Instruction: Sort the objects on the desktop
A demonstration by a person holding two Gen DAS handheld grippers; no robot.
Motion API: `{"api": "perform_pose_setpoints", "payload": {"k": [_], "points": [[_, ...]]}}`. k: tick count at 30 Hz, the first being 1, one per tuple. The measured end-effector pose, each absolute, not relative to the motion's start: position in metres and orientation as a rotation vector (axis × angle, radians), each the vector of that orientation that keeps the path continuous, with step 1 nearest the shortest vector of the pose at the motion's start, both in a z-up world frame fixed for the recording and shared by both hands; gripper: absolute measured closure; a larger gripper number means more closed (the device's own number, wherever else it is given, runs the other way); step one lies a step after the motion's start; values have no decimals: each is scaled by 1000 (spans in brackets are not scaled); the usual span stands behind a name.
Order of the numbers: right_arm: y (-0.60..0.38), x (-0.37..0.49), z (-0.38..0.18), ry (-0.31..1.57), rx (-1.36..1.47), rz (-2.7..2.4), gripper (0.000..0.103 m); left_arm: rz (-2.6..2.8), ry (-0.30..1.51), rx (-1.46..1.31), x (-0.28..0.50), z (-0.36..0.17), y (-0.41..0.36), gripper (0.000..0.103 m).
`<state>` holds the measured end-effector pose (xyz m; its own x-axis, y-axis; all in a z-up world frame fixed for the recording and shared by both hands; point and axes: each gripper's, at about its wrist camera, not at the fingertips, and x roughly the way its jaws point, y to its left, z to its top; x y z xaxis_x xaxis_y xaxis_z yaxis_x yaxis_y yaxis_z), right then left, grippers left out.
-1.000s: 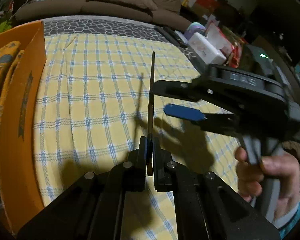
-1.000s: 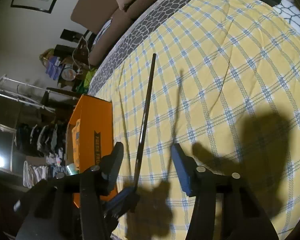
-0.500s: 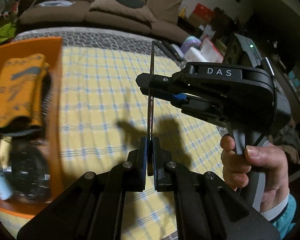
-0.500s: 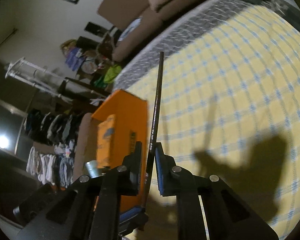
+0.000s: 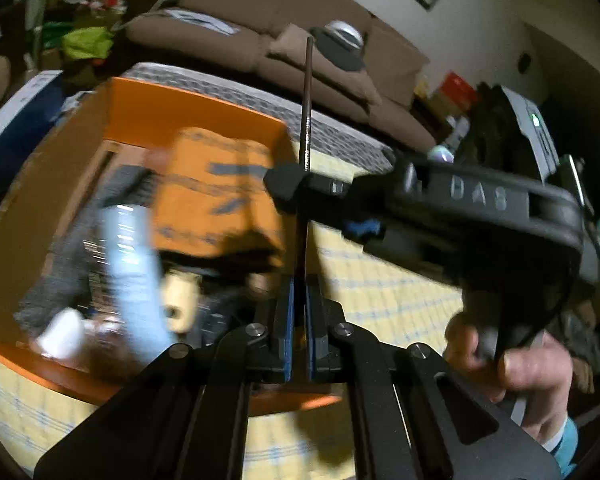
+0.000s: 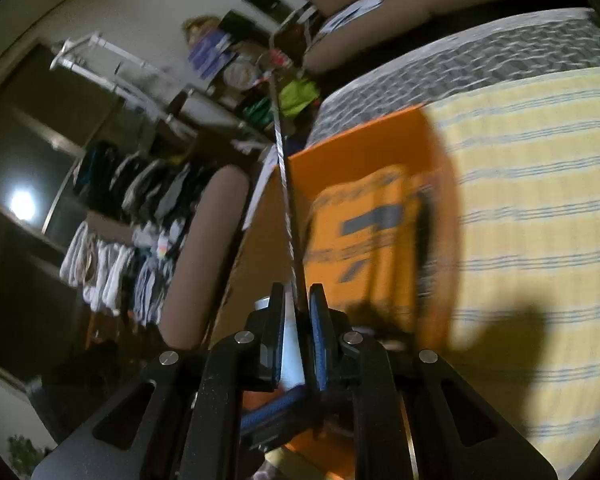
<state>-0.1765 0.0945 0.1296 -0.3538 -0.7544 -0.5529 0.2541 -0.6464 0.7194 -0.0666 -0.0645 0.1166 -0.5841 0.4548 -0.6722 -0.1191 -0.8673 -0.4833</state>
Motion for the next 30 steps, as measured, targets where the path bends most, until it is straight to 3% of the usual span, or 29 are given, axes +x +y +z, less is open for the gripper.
{"api": "perform_pose_setpoints", "payload": {"k": [12,24,27,28,30], "points": [[1,-186,94,-688,1298,-1898,90,2622,-706,-1336,-86,87,-168,98],[9,-189,99,-656,1300,-1953,90,2720,-348,-1549,-86,71,-158,98],[13,-188,102,-645,1296,-1975,89,2727,-329,-1564,-88,72,-158,98],[13,-188,103,-638,1294,-1985,88,2734,-323,-1566,-88,73,-157,98],[15,-187,107,-619,1290,-2016,75,2742,-326,-1551,-88,75,-157,98]]}}
